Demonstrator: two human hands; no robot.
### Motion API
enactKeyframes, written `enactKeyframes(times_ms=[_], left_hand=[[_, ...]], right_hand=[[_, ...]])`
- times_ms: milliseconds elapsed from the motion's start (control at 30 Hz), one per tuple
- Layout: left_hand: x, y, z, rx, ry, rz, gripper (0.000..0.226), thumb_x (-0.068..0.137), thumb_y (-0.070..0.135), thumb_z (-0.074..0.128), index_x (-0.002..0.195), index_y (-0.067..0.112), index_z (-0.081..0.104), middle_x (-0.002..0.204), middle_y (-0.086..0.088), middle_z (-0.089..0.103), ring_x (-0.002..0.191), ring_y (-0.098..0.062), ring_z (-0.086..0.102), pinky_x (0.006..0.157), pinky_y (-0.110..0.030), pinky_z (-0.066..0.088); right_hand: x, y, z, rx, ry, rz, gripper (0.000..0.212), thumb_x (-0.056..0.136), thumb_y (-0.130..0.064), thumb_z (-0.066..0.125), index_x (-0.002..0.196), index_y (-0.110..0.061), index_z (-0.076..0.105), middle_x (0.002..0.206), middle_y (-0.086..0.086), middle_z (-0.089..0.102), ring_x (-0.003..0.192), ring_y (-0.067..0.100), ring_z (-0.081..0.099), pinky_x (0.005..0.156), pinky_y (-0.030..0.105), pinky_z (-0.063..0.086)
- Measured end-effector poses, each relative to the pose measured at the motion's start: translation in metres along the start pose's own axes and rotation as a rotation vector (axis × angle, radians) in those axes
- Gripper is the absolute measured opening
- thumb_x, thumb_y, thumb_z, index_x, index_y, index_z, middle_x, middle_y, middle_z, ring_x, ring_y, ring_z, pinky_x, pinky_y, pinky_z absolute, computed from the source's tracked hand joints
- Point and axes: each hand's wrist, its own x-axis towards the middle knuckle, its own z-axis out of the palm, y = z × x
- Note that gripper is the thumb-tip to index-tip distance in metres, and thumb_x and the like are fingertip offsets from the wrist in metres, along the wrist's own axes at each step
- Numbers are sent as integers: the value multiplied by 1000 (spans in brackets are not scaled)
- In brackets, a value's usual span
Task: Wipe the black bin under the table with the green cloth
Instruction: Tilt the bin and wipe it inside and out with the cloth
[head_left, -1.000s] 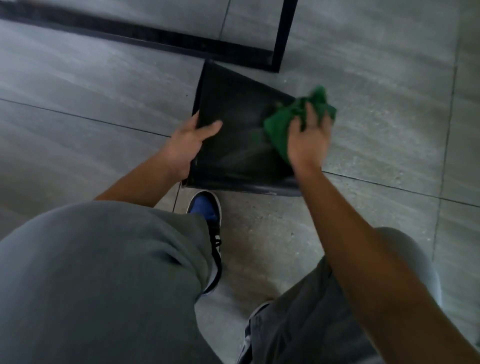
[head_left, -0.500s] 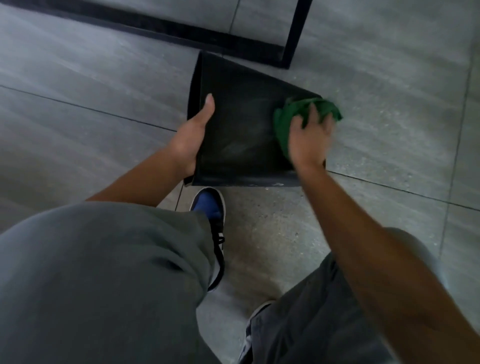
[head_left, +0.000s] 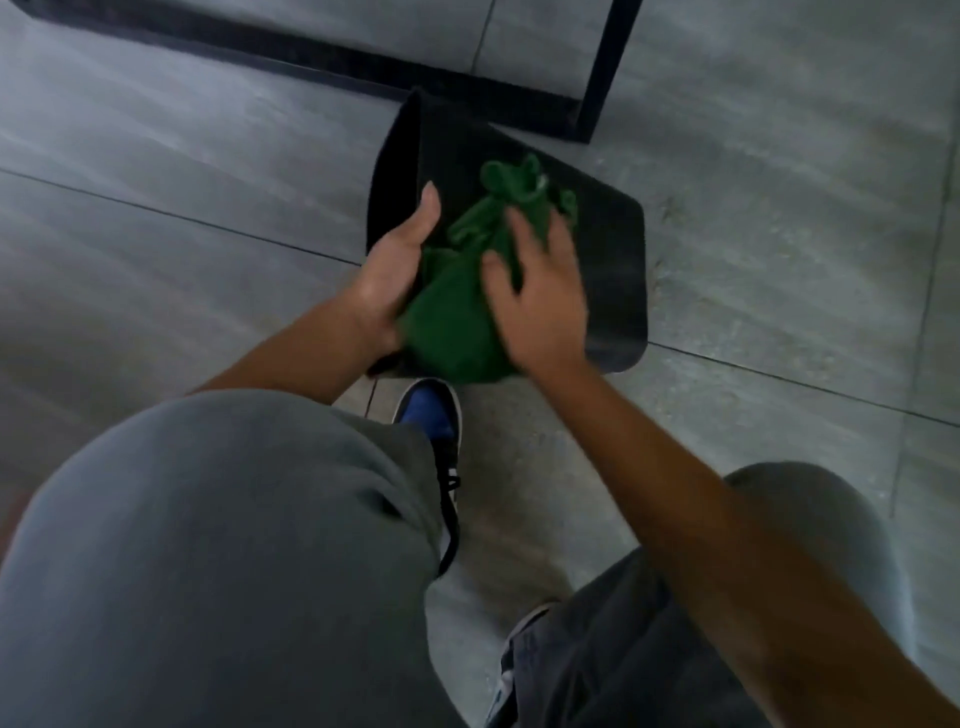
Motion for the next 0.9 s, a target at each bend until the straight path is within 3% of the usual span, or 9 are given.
enactKeyframes(times_ms=[133,167,267,400,467,567,700,800,900], left_hand=[[6,-6,-13,-52,81,53,62,105,57,41,135,7,63,131,-19,69,120,-34,67,98,-47,57],[7,-6,-11,-61,45,24,67,105,58,39,141,5,58,136,-19,66,122,-34,65,101,-47,55],[0,-7,-8,-98,-15,-13,76,103,62,32,151,4,45,142,-19,59,127,-34,59,105,-47,52],[6,-10,-15,-61,91,91,58,106,53,41,109,12,81,116,-16,77,108,-32,74,84,-45,63],[11,-6,-12,-69,72,71,61,106,55,40,123,8,75,129,-19,71,116,-33,70,93,-46,60],[7,-5,-13,-140,10,-6,65,105,57,37,139,6,58,139,-21,62,127,-35,62,106,-48,52],[6,-9,-19,-49,123,82,53,106,54,41,122,11,68,121,-16,75,113,-34,71,93,-49,60],[12,-9,-15,-45,92,76,58,106,54,40,138,10,59,132,-18,69,123,-36,66,103,-51,54],[11,-9,-11,-61,-43,19,61,106,50,33,136,4,59,128,-18,68,118,-31,66,101,-43,54]], right_hand=[[28,23,-18,96,24,445,58,109,-38,42,162,-17,29,168,22,18,157,35,16,124,29,19],[2,3,-2,110,51,356,55,109,-35,42,160,-16,33,167,24,22,157,36,18,123,26,16],[-16,-11,13,1,-6,87,59,105,-45,40,157,-19,39,165,26,26,155,38,20,127,43,16],[45,35,-28,99,-164,338,77,101,-50,38,164,-12,18,171,21,5,159,38,4,129,47,9],[-6,-1,-10,169,-85,226,81,93,-55,34,162,-14,25,169,27,8,158,40,7,129,46,9],[-33,-11,8,25,-30,29,58,102,-43,40,155,-19,45,165,26,27,155,40,21,128,47,18],[57,58,-36,-26,-33,351,53,109,-31,38,161,-22,32,170,20,16,158,33,15,126,42,22],[39,40,-34,182,-2,291,60,103,-17,47,161,-27,32,169,14,22,156,31,21,125,49,25],[-9,-32,-8,266,41,41,59,96,-47,51,154,-42,40,170,9,21,157,32,17,125,60,19]])
